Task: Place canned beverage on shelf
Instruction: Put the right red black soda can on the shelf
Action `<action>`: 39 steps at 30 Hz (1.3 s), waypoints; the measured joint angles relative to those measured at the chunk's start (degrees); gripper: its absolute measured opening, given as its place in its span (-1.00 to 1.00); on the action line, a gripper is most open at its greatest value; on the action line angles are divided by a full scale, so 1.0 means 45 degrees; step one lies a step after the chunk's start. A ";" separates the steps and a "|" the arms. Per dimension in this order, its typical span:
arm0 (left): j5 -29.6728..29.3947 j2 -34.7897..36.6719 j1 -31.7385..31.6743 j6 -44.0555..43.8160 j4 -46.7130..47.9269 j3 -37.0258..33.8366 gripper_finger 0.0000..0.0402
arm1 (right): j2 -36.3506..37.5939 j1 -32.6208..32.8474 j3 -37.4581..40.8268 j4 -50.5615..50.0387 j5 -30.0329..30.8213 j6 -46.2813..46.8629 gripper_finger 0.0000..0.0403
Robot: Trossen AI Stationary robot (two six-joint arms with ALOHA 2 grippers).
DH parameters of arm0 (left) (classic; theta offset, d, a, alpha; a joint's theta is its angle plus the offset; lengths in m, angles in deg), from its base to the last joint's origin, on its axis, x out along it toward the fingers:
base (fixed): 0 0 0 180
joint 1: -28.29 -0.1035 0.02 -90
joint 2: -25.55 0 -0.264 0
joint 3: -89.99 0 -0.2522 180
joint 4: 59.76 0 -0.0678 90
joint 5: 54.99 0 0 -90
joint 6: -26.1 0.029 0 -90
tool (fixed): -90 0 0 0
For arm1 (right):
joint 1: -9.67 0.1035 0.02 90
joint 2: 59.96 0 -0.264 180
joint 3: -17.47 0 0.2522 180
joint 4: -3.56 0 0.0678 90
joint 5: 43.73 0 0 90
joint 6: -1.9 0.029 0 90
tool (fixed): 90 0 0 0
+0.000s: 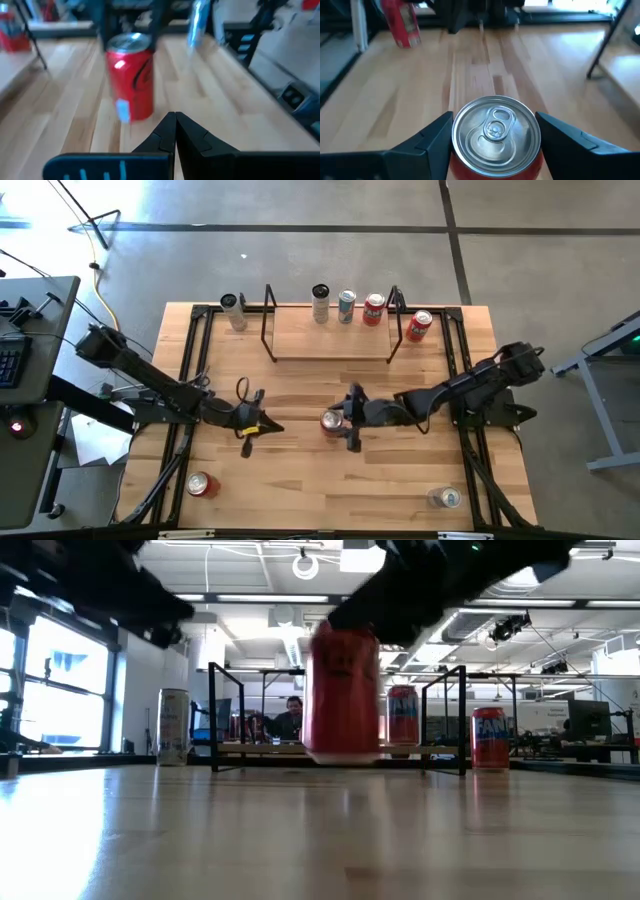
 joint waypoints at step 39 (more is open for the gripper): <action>-0.1624 0.3167 0.1154 0.0051 0.2394 0.0005 -1.00 | -0.8102 -0.9203 -1.3999 -0.7466 -0.8392 -0.6074 0.17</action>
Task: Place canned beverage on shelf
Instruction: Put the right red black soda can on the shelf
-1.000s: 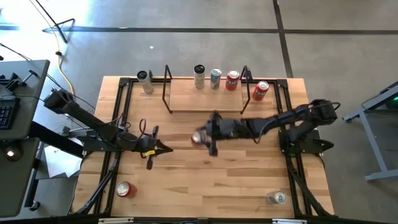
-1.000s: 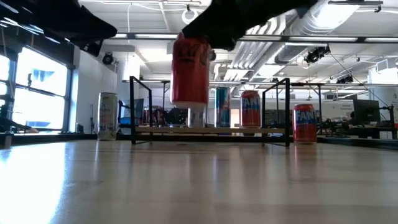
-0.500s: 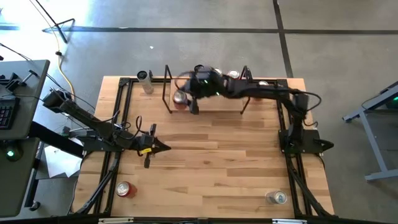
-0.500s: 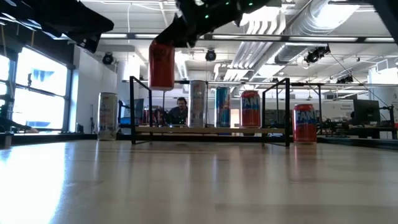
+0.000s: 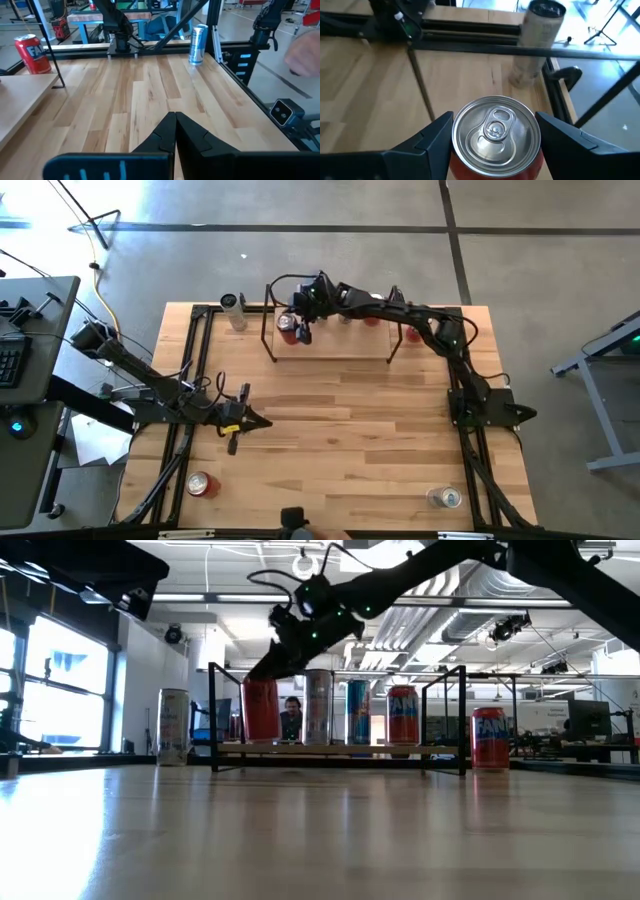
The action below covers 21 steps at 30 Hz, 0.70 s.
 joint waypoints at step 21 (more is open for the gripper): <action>-0.0140 0.0000 0.0052 0.0042 -0.0068 0.0000 -1.00 | -0.0107 0.0022 -0.0591 0.0029 0.0445 0.0473 0.62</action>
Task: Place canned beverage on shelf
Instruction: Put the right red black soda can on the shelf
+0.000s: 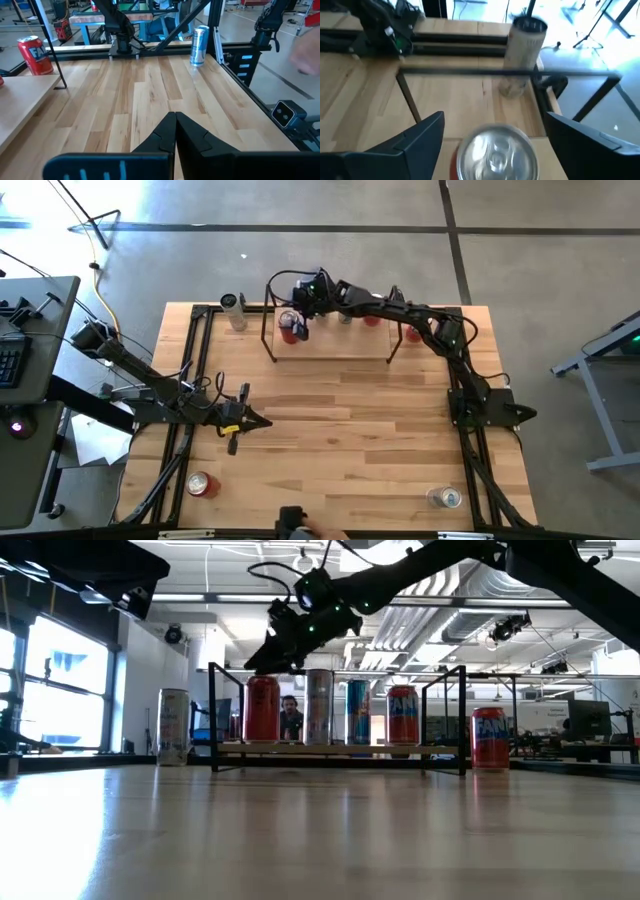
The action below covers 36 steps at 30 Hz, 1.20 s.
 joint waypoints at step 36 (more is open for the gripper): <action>0.0153 0.0000 -0.0019 0.0306 -0.0003 0.0000 -1.00 | 0.0000 0.0410 0.1596 0.0537 0.1570 -0.0844 -0.98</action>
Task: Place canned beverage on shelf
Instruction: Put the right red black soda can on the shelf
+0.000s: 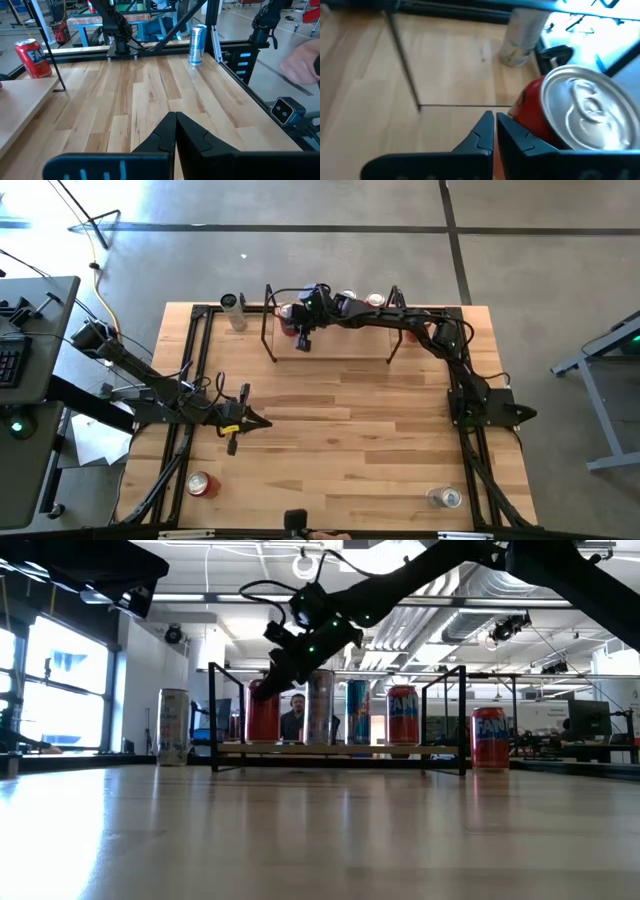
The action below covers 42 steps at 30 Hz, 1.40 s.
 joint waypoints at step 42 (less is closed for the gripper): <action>-0.0329 0.0000 0.0000 0.0012 0.0024 0.0000 -1.00 | -0.0015 -0.0406 -0.2667 -0.2221 0.2231 0.1852 -1.00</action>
